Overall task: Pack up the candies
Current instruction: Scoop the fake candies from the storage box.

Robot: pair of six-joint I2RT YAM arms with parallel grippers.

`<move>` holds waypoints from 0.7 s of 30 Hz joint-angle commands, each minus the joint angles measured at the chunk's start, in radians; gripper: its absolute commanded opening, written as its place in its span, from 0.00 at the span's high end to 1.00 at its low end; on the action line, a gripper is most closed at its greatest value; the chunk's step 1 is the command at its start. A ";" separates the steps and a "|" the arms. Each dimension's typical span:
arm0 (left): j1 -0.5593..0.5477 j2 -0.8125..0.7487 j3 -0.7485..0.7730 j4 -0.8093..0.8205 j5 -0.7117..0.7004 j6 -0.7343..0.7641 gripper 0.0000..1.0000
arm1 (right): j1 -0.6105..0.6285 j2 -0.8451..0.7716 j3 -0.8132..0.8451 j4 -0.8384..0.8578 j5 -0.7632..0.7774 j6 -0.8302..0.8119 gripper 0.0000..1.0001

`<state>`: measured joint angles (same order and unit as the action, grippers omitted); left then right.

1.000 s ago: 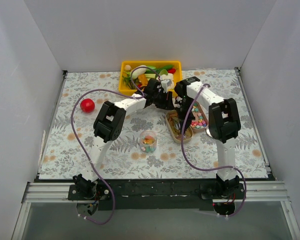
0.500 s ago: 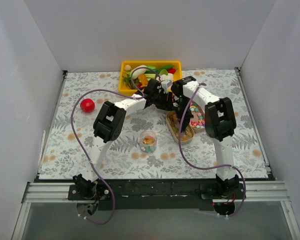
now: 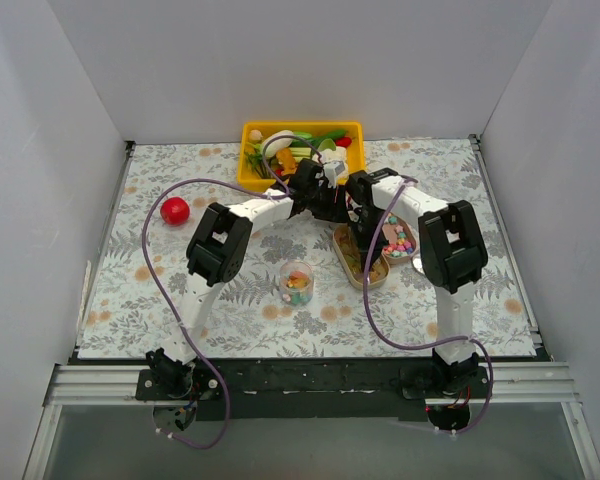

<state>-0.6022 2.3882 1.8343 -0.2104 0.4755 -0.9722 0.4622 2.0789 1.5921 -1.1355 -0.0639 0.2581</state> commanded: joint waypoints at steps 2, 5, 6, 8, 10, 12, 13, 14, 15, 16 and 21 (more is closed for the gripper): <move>-0.033 -0.072 -0.012 -0.099 0.005 -0.017 0.56 | 0.012 -0.054 -0.032 0.123 0.058 -0.011 0.99; -0.030 -0.072 0.000 -0.107 -0.015 -0.036 0.55 | 0.012 -0.086 0.002 0.097 0.058 -0.007 0.99; -0.028 -0.073 0.000 -0.109 -0.021 -0.040 0.55 | 0.012 -0.095 0.012 0.088 0.085 -0.003 0.99; -0.021 -0.086 -0.001 -0.109 -0.041 -0.057 0.53 | 0.013 -0.130 0.046 0.059 0.087 0.007 0.99; -0.011 -0.107 -0.009 -0.110 -0.061 -0.068 0.53 | 0.015 -0.160 0.072 0.040 0.081 0.013 0.99; -0.007 -0.125 -0.017 -0.107 -0.083 -0.074 0.51 | 0.016 -0.206 0.080 0.011 0.070 0.023 0.99; -0.001 -0.145 -0.024 -0.107 -0.095 -0.077 0.50 | 0.016 -0.223 0.083 -0.001 0.070 0.026 0.99; 0.002 -0.158 -0.029 -0.104 -0.103 -0.080 0.48 | 0.016 -0.259 0.080 -0.010 0.070 0.032 0.99; 0.007 -0.168 -0.036 -0.103 -0.115 -0.080 0.45 | 0.016 -0.278 0.078 -0.030 0.034 0.036 0.99; 0.010 -0.182 -0.043 -0.103 -0.127 -0.083 0.43 | 0.018 -0.296 0.075 -0.038 0.026 0.039 0.99; 0.019 -0.283 -0.107 -0.104 -0.185 -0.076 0.25 | 0.032 -0.420 0.060 -0.107 -0.040 0.064 0.99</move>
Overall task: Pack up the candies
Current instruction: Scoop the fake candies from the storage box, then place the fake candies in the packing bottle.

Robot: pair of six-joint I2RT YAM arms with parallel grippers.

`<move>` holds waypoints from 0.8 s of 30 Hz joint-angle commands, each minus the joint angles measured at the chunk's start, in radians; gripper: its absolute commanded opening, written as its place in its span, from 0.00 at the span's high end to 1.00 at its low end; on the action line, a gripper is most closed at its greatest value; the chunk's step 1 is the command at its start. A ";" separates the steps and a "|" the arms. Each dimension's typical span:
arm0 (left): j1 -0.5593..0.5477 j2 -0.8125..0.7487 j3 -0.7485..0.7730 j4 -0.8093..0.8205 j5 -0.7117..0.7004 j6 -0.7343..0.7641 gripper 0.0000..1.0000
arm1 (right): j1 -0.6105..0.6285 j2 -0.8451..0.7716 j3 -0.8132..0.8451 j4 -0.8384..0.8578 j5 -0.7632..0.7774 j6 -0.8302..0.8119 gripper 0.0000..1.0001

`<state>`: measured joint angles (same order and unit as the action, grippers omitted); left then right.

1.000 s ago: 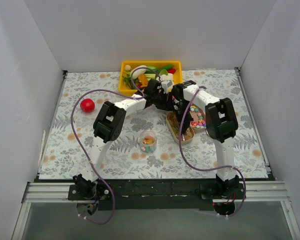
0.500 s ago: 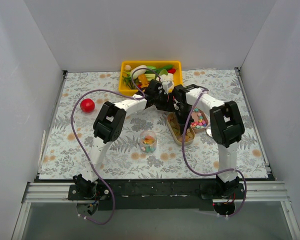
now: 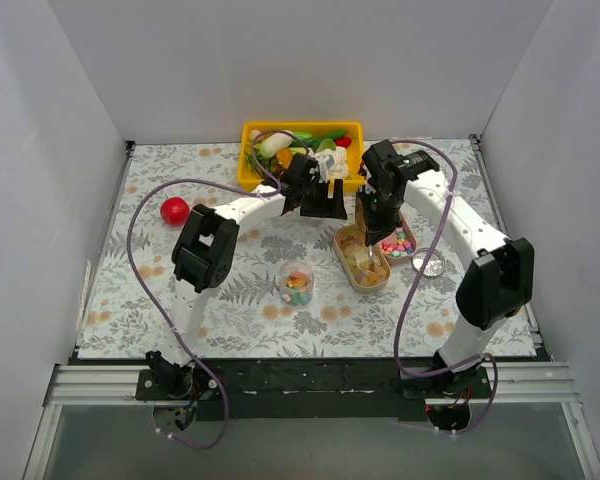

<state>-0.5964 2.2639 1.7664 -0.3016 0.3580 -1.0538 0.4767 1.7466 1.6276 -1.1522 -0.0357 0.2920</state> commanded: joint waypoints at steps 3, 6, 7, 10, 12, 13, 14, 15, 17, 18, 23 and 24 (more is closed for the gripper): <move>0.023 -0.232 -0.087 -0.033 -0.111 0.014 0.13 | 0.040 -0.134 0.012 -0.132 -0.122 0.039 0.99; 0.041 -0.346 -0.174 -0.047 -0.125 0.023 0.10 | 0.098 -0.151 0.002 -0.159 -0.138 0.047 0.99; 0.046 -0.375 -0.203 -0.051 -0.125 0.032 0.10 | 0.132 -0.159 -0.002 -0.159 -0.147 0.059 0.99; 0.072 -0.496 -0.302 -0.086 -0.142 0.037 0.07 | 0.210 -0.154 -0.014 -0.158 -0.184 0.081 0.99; 0.111 -0.561 -0.355 -0.122 -0.136 0.015 0.04 | 0.252 -0.136 -0.018 -0.156 -0.175 0.087 0.99; 0.127 -0.617 -0.404 -0.132 -0.113 0.009 0.02 | 0.281 -0.128 -0.023 -0.153 -0.174 0.090 0.99; 0.142 -0.645 -0.435 -0.142 -0.090 0.006 0.02 | 0.295 -0.116 -0.026 -0.147 -0.179 0.091 0.99; 0.168 -0.671 -0.459 -0.146 -0.050 0.009 0.02 | 0.306 -0.108 -0.032 -0.132 -0.193 0.091 0.99; 0.176 -0.745 -0.519 -0.160 -0.042 0.034 0.02 | 0.338 -0.085 -0.031 -0.119 -0.207 0.088 0.99; 0.178 -0.766 -0.533 -0.163 -0.030 0.041 0.02 | 0.350 -0.076 -0.026 -0.116 -0.211 0.085 0.99; 0.179 -0.842 -0.610 -0.156 0.061 0.058 0.02 | 0.416 0.004 0.032 -0.130 -0.219 0.081 0.99; 0.179 -0.866 -0.623 -0.148 0.073 0.060 0.02 | 0.422 0.008 0.043 -0.129 -0.227 0.085 0.99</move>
<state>-0.4080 1.4754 1.1957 -0.4438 0.3340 -1.0218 0.8646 1.7248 1.6085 -1.2819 -0.2268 0.3672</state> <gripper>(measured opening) 0.981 0.077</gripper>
